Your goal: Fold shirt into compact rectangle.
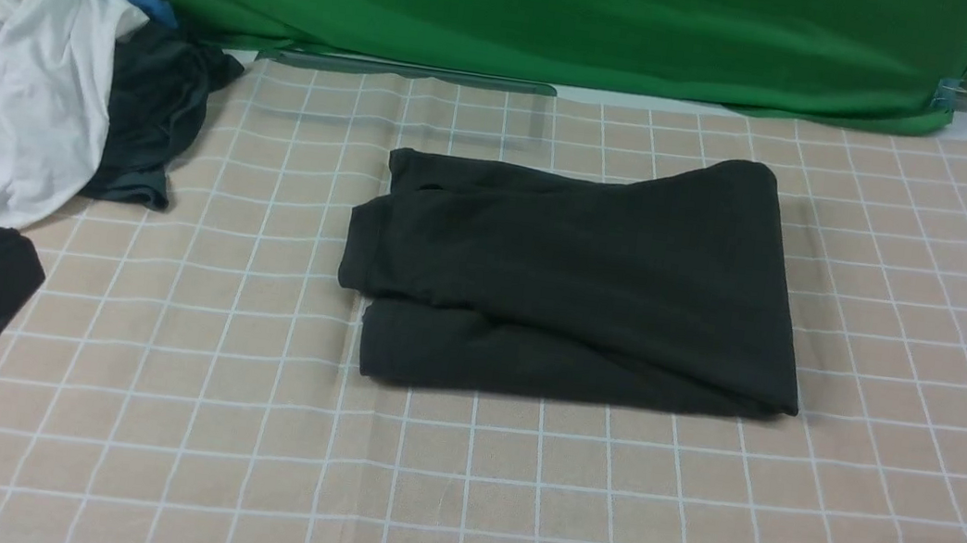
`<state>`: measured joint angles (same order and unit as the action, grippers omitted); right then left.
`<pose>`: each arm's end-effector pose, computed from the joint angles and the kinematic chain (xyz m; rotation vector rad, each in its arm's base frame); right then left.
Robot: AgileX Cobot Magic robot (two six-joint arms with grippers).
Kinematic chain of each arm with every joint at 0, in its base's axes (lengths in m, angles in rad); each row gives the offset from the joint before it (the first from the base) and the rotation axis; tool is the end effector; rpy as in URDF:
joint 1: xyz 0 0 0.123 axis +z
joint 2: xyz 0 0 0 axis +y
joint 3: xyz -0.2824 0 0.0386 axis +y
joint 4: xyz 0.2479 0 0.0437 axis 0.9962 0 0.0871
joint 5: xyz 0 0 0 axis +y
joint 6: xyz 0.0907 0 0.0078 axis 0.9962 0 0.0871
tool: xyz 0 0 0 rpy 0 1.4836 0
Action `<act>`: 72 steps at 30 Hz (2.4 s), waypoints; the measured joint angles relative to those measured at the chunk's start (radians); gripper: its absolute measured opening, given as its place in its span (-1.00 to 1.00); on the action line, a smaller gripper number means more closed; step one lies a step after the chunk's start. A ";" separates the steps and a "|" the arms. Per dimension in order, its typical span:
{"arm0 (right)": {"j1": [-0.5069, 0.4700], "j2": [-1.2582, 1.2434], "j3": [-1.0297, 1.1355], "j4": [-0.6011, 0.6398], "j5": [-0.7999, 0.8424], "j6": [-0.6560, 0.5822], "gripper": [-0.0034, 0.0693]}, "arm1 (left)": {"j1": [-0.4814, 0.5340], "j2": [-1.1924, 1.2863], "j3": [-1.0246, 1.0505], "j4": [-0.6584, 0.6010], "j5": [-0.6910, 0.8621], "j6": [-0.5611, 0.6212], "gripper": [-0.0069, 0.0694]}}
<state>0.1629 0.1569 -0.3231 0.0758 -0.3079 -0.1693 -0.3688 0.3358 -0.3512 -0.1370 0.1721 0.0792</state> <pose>0.0413 0.0047 0.3376 -0.1102 1.0046 0.0486 0.0777 -0.0323 0.2937 0.2749 1.6267 -0.3436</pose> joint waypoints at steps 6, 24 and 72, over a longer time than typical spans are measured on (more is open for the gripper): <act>0.000 0.000 0.000 0.000 -0.001 0.000 -0.25 | 0.000 -0.005 0.000 0.054 0.000 0.011 -0.77; 0.000 0.000 0.000 0.003 -0.001 0.000 -0.25 | 0.359 -0.336 0.358 -0.003 0.008 0.086 -0.77; -0.187 -0.154 0.330 -0.015 0.570 -0.060 -0.25 | 0.359 -0.336 0.359 0.001 0.070 0.091 -0.77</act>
<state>-0.0238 0.0032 0.0072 0.0603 0.2618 -0.2294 -0.0099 -0.0004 0.0074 -0.1363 0.2419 0.1707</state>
